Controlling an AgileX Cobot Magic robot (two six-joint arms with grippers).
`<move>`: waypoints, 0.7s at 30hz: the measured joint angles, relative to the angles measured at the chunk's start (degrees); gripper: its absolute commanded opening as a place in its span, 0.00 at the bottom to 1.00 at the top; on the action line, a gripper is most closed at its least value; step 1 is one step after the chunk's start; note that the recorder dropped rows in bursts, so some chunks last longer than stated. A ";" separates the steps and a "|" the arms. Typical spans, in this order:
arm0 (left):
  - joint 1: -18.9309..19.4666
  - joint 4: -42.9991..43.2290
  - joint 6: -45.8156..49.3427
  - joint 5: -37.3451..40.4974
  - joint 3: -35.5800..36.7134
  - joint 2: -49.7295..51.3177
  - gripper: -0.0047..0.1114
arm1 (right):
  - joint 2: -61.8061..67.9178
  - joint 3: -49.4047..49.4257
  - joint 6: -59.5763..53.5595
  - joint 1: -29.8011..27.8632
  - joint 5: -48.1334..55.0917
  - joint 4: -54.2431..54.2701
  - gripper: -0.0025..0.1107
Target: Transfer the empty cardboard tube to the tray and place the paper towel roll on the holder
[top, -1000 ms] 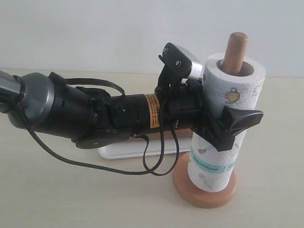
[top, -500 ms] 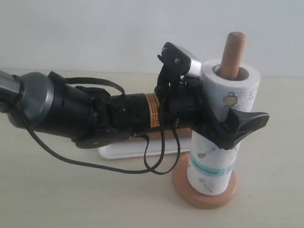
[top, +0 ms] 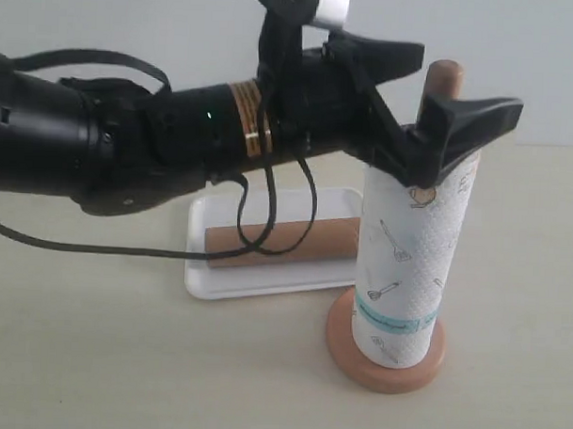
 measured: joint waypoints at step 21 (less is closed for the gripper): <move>8.03 23.88 -26.15 0.20 -0.52 -27.52 0.09 | 0.00 0.00 0.00 0.00 0.00 0.00 0.02</move>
